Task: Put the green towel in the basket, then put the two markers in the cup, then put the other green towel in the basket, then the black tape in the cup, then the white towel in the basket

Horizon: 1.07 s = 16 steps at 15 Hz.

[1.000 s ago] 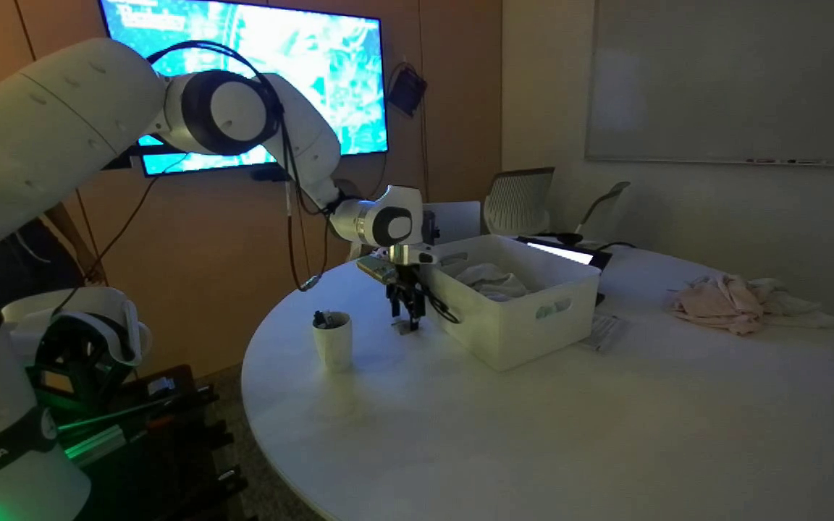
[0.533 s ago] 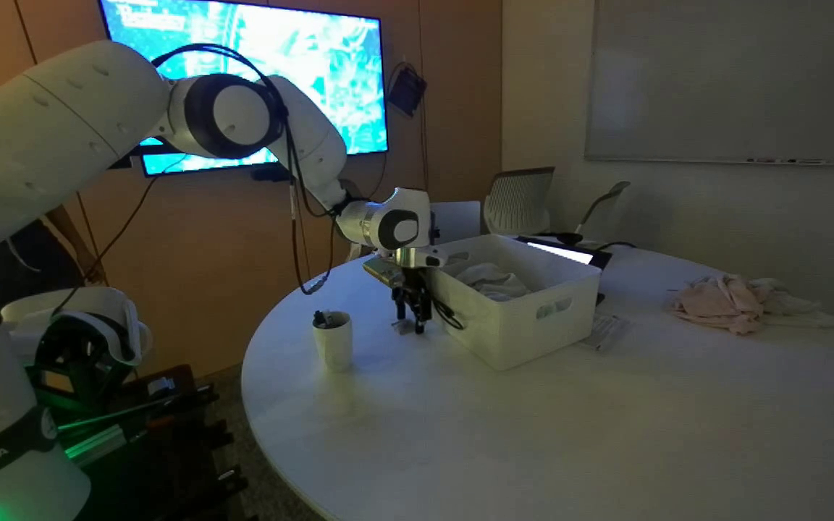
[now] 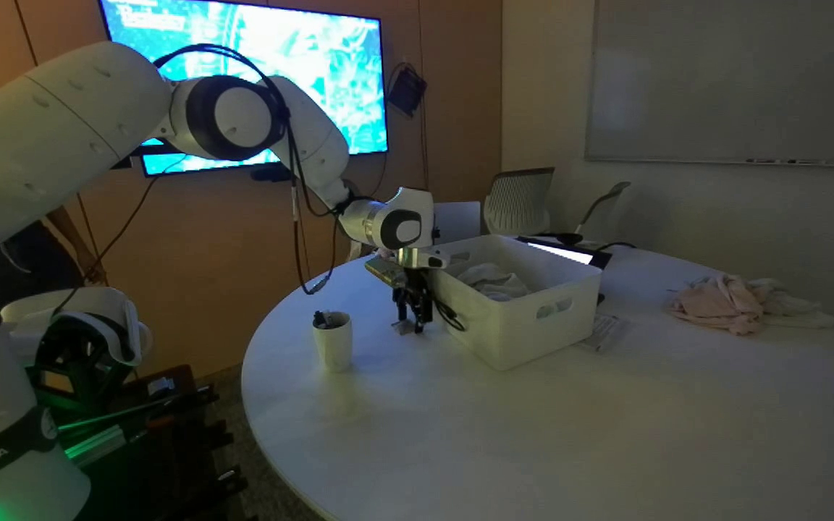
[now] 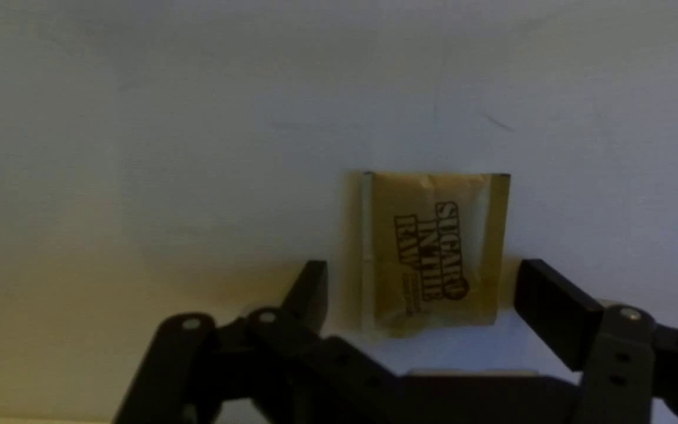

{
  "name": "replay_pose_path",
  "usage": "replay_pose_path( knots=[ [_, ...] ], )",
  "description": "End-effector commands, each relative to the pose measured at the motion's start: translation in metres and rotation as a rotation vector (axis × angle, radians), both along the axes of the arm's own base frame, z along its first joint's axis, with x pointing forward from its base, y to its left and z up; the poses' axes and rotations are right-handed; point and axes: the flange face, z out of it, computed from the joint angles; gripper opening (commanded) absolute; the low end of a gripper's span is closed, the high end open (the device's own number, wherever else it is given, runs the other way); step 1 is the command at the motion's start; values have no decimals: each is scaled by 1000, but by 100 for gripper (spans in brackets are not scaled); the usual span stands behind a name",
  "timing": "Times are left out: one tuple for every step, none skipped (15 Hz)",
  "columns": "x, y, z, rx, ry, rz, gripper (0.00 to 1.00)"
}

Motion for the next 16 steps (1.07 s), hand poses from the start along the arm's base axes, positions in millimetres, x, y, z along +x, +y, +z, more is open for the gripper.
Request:
replay_pose_path(
  knots=[
    [3,-2,-4,7,30,6,51],
    [2,-1,-2,2,35,6,44],
    [1,-1,-1,-3,38,10,37],
    [1,0,0,-8,42,10,28],
    [1,0,1,-11,44,10,22],
    [1,1,2,-14,48,10,16],
    [1,1,2,-15,52,12,14],
    [1,2,3,-17,54,11,12],
    [0,2,3,-19,57,13,10],
    [0,3,4,-23,61,11,13],
    [-1,4,4,-24,68,6,15],
    [-2,5,4,-27,73,6,15],
    [-3,5,5,-29,83,1,17],
    [-4,5,6,-22,96,-5,16],
    [-5,5,8,-28,104,-12,16],
    [-6,4,12,-25,116,-11,14]
  ],
)
